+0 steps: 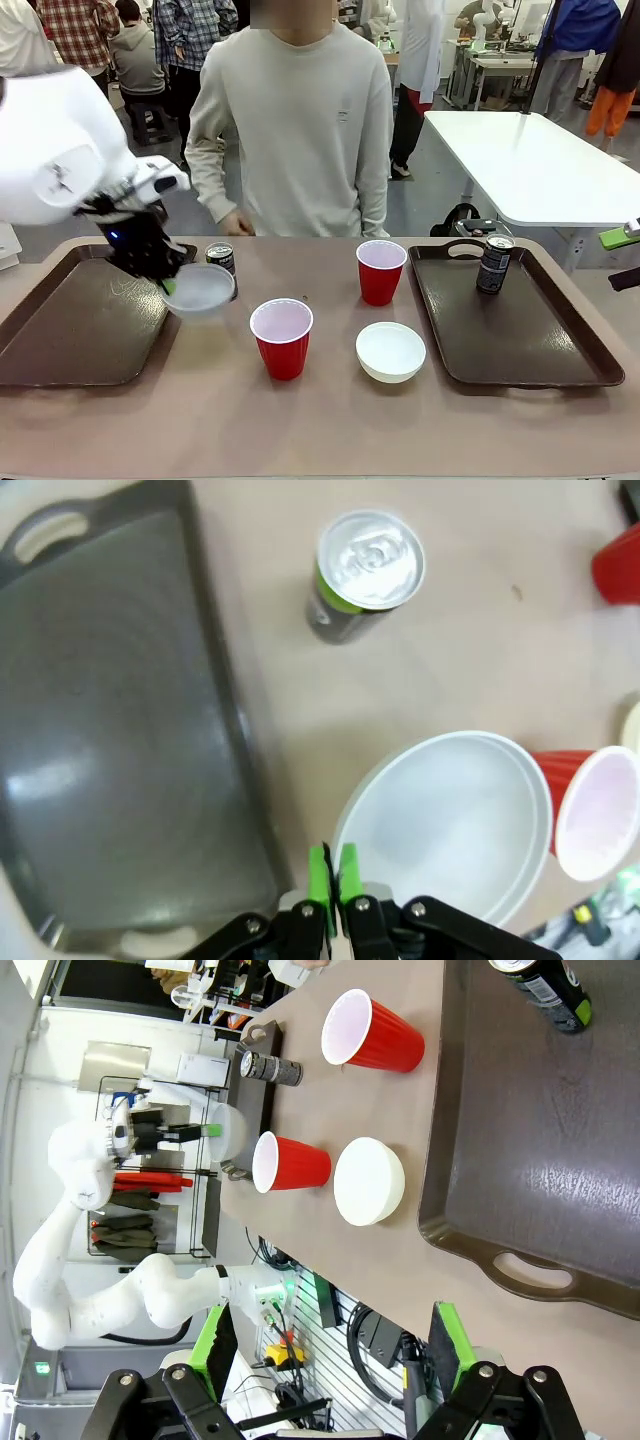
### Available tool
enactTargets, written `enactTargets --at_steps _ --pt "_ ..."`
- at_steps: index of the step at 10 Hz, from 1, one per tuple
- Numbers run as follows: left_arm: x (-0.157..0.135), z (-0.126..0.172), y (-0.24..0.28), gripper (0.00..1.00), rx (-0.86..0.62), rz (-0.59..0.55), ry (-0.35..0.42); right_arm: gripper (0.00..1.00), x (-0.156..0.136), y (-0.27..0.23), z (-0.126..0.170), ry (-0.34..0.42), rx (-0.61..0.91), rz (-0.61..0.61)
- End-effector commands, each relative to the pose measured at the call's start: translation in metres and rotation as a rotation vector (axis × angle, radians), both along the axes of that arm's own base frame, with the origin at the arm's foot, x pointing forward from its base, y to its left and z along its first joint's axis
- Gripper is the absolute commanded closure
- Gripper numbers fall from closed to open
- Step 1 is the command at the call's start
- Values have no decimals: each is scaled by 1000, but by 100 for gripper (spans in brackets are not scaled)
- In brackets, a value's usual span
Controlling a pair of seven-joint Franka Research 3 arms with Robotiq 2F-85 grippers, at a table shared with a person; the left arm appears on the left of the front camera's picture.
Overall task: Prepare tableware on both trays.
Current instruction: Pick up a Picnic Bowl from the table and place it on a Handle tray.
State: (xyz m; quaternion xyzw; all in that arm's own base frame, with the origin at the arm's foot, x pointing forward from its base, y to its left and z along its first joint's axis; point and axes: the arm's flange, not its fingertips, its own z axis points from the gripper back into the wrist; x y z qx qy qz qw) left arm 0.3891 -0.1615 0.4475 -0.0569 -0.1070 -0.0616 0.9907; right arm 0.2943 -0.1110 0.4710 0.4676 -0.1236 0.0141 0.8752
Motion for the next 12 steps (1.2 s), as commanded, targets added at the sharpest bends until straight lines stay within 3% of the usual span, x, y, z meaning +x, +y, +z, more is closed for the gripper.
enactTargets --at_steps 1,2,3,5,8,9,12 --pt "-16 25 32 100 0 70 -51 0 0 0 -1 -6 15 4" --pt "-19 27 40 100 41 30 -117 0 0 0 -1 -6 15 4" --pt "-8 23 17 100 -11 32 -31 0 0 0 -1 -6 15 4" --pt "-15 39 34 96 0 48 -76 0 0 0 -1 -6 15 4" --pt "-70 56 120 96 -40 18 -61 0 0 0 -1 -6 15 4" --pt "-72 58 141 96 -43 69 -80 0 0 0 -1 -6 15 4" --pt "-48 38 162 96 3 102 -20 0 0 0 -1 -6 15 4"
